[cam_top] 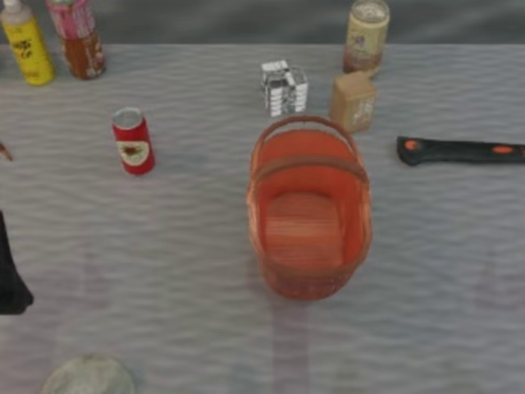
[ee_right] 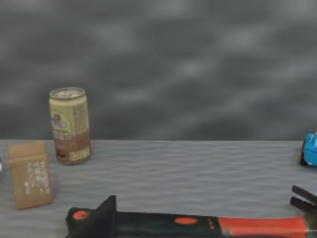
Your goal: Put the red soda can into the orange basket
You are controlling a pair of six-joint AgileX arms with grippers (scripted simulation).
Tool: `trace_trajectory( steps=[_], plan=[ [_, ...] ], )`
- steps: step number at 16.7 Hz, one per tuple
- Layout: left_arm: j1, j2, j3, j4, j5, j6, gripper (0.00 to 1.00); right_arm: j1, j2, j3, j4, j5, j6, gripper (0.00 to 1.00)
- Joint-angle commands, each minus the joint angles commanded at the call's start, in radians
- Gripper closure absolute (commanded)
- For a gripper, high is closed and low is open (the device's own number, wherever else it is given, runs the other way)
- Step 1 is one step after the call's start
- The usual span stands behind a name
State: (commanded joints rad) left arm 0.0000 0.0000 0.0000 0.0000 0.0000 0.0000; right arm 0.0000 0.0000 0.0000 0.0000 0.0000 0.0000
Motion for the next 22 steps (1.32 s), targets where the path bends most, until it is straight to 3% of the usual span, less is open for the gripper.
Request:
trace_trajectory(
  steps=[5,9,14,22],
  plan=[
    [-0.010,0.054,0.056,-0.032,0.006,0.012,0.00,0.000,0.000,0.000,0.000,0.000,0.000,0.00],
    [-0.036,0.261,0.269,-0.160,0.018,0.057,0.00,0.000,0.000,0.000,0.000,0.000,0.000,0.00],
    [-0.074,0.681,0.700,-0.421,0.026,0.152,0.00,0.000,0.000,0.000,0.000,0.000,0.000,0.00],
    [-0.138,1.534,1.569,-0.948,0.030,0.359,0.00,0.000,0.000,0.000,0.000,0.000,0.000,0.00]
  ],
)
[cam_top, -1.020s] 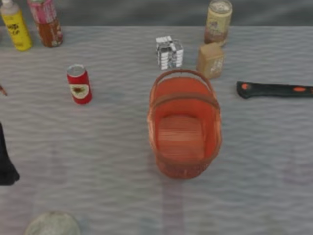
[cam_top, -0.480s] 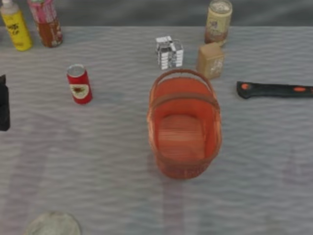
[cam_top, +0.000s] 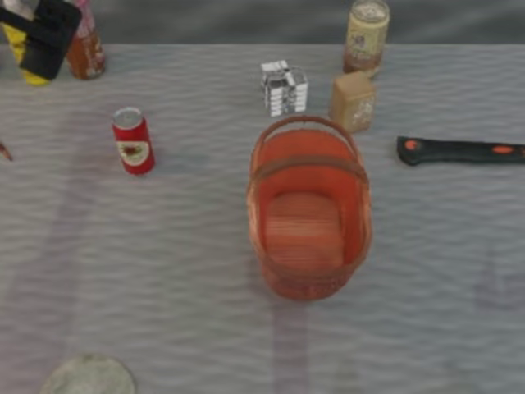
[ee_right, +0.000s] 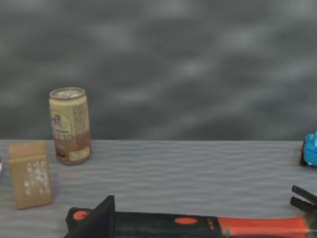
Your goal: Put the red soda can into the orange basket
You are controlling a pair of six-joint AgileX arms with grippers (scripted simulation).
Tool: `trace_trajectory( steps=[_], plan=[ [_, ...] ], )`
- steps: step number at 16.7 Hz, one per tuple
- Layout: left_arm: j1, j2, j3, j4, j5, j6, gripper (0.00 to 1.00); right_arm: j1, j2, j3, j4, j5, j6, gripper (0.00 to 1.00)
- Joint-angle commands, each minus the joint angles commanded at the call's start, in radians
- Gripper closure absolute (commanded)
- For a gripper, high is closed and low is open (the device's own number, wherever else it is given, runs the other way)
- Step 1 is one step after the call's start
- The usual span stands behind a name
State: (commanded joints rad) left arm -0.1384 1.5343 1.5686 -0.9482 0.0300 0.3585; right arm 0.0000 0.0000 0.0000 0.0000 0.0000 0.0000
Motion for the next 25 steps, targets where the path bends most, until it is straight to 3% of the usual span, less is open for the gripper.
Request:
trace_trajectory(
  steps=[7,13,17,25],
  plan=[
    [-0.040,0.704,0.704,-0.406,-0.006,0.165,0.00,0.000,0.000,0.000,0.000,0.000,0.000,0.00],
    [-0.056,1.108,1.109,-0.614,-0.017,0.255,0.00,0.000,0.000,0.000,0.000,0.000,0.000,0.00],
    [-0.057,1.205,1.208,-0.660,-0.020,0.274,0.00,0.000,0.000,0.000,0.000,0.000,0.000,0.00],
    [-0.055,1.194,1.164,-0.622,-0.020,0.275,0.00,0.000,0.000,0.000,0.000,0.000,0.000,0.00]
  ],
)
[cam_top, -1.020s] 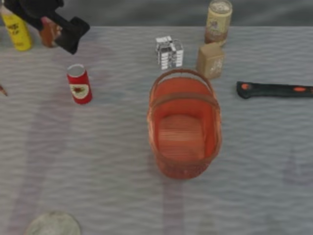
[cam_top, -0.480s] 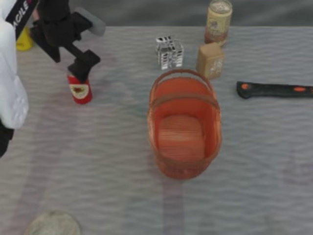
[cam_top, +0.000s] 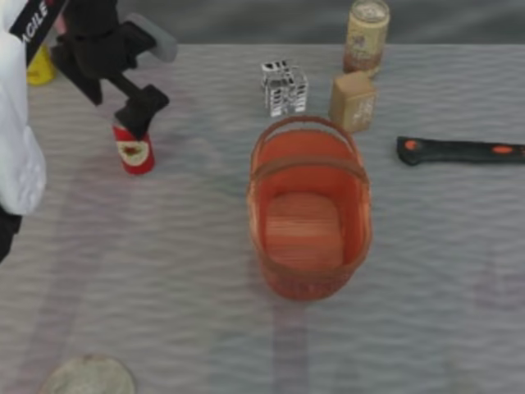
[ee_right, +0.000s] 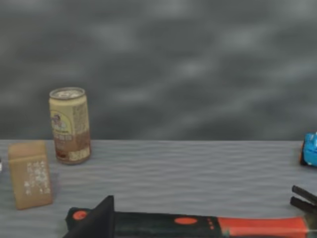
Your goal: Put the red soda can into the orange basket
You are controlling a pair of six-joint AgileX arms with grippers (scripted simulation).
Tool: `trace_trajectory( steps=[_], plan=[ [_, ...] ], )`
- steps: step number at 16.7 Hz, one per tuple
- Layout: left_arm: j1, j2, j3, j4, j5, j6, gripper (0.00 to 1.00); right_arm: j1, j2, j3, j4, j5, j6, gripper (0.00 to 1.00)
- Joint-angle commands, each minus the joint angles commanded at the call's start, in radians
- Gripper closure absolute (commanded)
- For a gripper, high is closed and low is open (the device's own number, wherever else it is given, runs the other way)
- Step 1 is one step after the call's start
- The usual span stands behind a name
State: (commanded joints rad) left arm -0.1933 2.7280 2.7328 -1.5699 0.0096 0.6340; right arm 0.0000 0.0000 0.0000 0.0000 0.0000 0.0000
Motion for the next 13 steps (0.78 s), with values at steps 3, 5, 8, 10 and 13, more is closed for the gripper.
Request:
trace_trajectory(
  steps=[3,5,8,10,13],
  plan=[
    [-0.001,-0.032,-0.134,0.096,0.000,-0.001,0.00,0.000,0.000,0.000,0.000,0.000,0.000,0.00],
    [-0.002,-0.054,-0.238,0.168,-0.001,-0.001,0.00,0.000,0.000,0.000,0.000,0.000,0.000,0.00],
    [-0.002,-0.072,-0.317,0.238,-0.001,-0.001,0.00,0.000,0.000,0.000,0.000,0.000,0.000,0.00],
    [-0.002,-0.073,-0.322,0.243,-0.001,-0.001,0.00,0.000,0.000,0.000,0.000,0.000,0.000,0.00],
    [-0.002,-0.073,-0.322,0.243,-0.001,-0.001,0.08,0.000,0.000,0.000,0.000,0.000,0.000,0.00]
  ],
)
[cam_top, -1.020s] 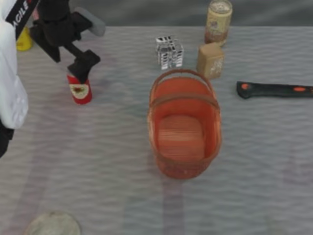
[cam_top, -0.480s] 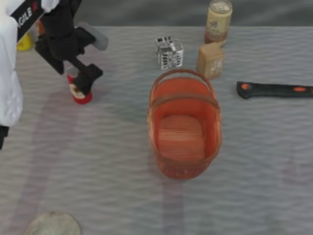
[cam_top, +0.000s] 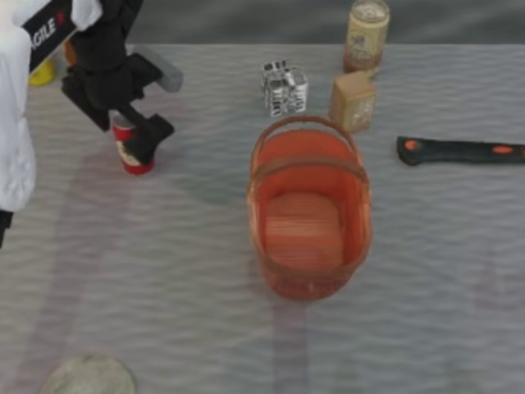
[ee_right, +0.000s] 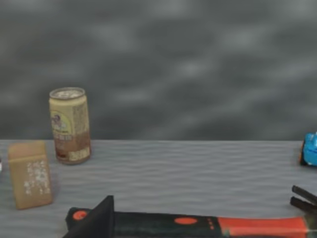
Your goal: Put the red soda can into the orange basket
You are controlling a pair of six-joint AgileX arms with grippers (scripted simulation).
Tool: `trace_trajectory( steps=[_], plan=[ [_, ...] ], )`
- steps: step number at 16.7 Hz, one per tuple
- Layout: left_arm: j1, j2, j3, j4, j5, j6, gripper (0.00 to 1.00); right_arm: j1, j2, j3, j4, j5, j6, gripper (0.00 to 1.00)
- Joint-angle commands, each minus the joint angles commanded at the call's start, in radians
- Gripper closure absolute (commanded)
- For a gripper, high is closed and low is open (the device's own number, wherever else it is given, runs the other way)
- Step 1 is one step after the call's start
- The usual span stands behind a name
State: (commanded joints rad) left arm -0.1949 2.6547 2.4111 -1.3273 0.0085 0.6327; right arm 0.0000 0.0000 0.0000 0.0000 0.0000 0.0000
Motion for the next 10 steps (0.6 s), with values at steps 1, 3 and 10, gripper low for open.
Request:
trace_trajectory(
  steps=[1,3,10],
  plan=[
    [0.000,0.000,0.000,0.000,0.000,0.000,0.15,0.000,0.000,0.000,0.000,0.000,0.000,0.00],
    [0.000,0.000,0.000,0.000,0.000,0.000,0.30,0.000,0.000,0.000,0.000,0.000,0.000,0.00],
    [0.000,0.000,0.000,0.000,0.000,0.000,0.83,0.000,0.000,0.000,0.000,0.000,0.000,0.00]
  ],
)
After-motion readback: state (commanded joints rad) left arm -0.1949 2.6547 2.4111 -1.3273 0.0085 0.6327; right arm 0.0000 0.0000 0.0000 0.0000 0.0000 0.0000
